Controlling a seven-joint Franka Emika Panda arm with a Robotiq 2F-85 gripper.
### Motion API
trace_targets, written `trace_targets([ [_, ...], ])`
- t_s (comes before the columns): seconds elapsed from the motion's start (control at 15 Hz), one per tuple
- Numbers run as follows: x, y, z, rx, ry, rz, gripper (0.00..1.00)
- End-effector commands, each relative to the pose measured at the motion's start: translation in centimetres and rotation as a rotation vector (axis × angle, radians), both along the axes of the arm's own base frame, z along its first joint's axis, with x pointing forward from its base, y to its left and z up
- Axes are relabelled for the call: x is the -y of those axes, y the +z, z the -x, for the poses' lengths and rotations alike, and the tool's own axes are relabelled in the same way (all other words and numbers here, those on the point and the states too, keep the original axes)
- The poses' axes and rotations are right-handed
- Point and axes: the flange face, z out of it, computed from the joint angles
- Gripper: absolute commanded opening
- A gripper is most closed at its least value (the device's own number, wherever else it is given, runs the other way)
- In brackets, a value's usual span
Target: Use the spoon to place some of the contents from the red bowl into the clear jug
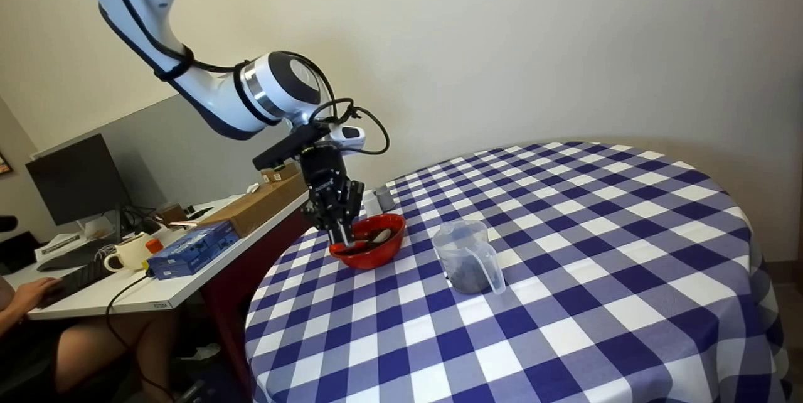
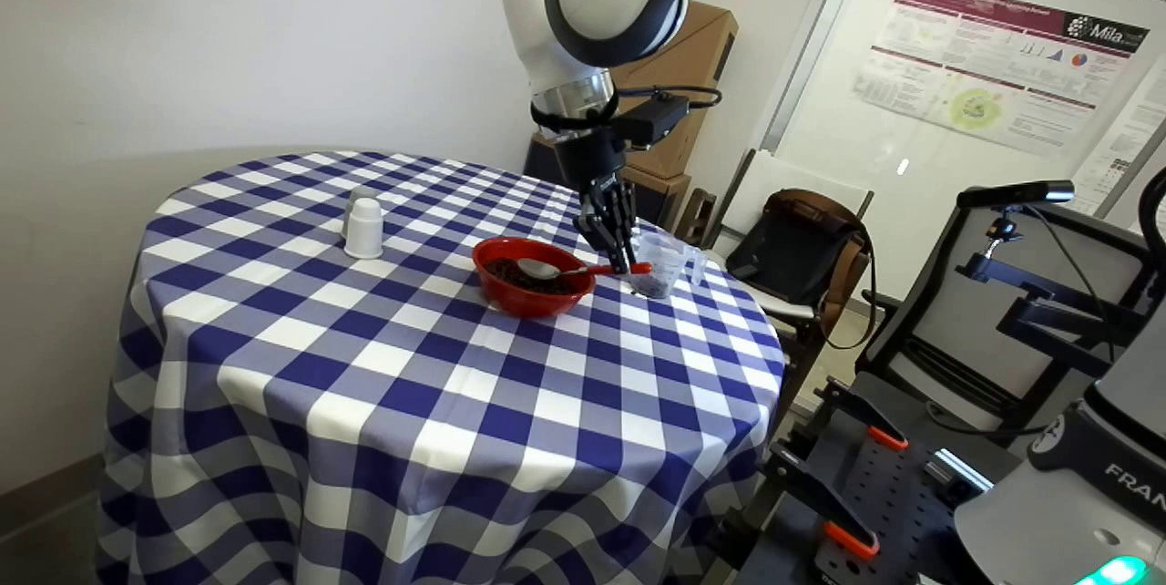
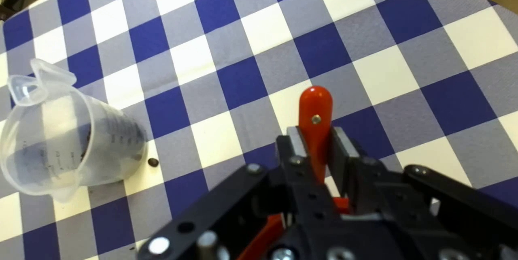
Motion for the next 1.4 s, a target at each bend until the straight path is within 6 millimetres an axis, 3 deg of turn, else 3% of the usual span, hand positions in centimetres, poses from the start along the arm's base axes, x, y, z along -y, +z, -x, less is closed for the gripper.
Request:
trace_targets([
  [0.0,-0.8,-1.1,-0.6,-0.018,0.014,-0.024,0.05],
  [0.2,-1.6,-1.7,-0.4,-0.015,0.043,-0.043,0.05],
  [0.27,-1.8,-1.6,-0.4,-0.009,0.051,-0.047,0.44],
  [0.33,-2.0,-1.5,-0.3,-0.003,0.058,-0.051,0.45],
  [0.6,-2.4,0.1,-0.3,0.032,0.056,-0.073,0.74],
  [0.87,-0.7,5.3,-0.9,0.163,-0.095,-0.119,0.99],
  [1.33,6.4,17.7,0.3,0.475,-0.206,-0.165,1.00],
])
